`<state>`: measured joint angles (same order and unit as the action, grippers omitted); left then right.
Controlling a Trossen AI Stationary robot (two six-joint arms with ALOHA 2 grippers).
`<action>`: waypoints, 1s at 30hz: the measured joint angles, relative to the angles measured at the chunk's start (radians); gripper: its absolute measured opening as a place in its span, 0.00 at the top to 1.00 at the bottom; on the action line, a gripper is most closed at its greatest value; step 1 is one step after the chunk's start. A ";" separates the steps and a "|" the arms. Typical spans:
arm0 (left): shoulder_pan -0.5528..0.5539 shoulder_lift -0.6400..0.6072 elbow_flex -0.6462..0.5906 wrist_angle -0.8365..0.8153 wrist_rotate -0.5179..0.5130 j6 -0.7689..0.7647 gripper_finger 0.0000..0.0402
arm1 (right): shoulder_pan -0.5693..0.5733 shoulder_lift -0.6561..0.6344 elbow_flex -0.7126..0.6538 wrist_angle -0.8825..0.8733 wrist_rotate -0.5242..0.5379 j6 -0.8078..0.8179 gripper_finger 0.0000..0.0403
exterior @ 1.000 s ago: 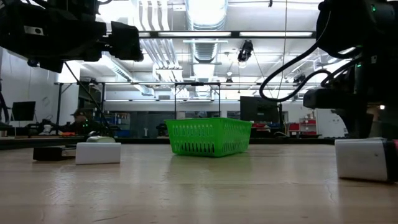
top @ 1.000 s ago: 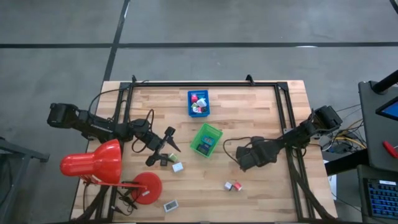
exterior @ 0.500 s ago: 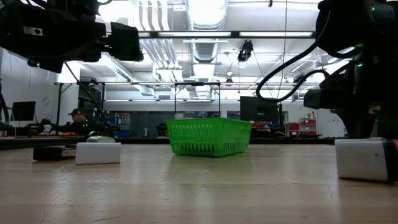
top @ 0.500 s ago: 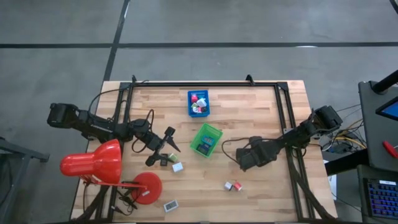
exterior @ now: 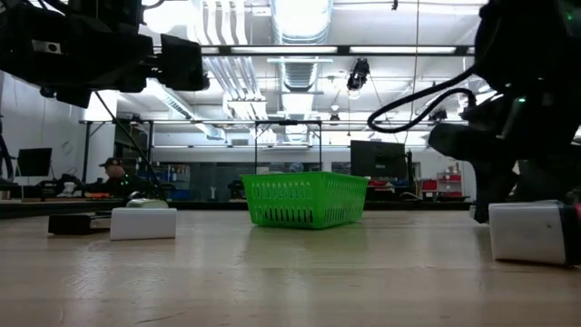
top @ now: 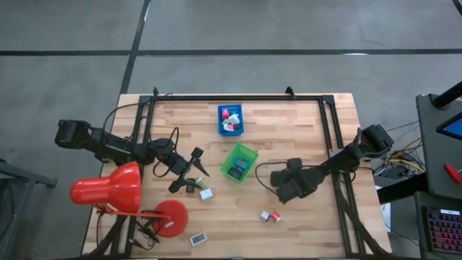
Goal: Pick & Place Office items
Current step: Put the top white digital clock into the green bin
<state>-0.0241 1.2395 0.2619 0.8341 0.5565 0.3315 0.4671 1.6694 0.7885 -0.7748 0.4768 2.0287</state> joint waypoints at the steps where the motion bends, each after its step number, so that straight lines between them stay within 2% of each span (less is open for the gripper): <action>1: 0.000 0.000 0.000 0.000 0.000 -0.003 0.38 | 0.004 0.003 -0.001 -0.001 0.018 0.004 0.66; 9: 0.000 0.000 -0.001 0.003 0.000 -0.006 0.38 | 0.040 0.089 -0.002 0.031 0.199 0.003 0.66; 21: 0.000 0.000 -0.002 0.003 0.000 -0.006 0.38 | 0.053 0.281 0.023 0.031 0.546 0.058 0.66; 30: 0.000 0.000 -0.003 0.003 0.000 -0.007 0.38 | 0.052 0.364 0.023 0.030 0.668 0.113 0.66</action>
<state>-0.0240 1.2392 0.2592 0.8371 0.5568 0.3241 0.5190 2.0331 0.8112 -0.7446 1.1447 2.1418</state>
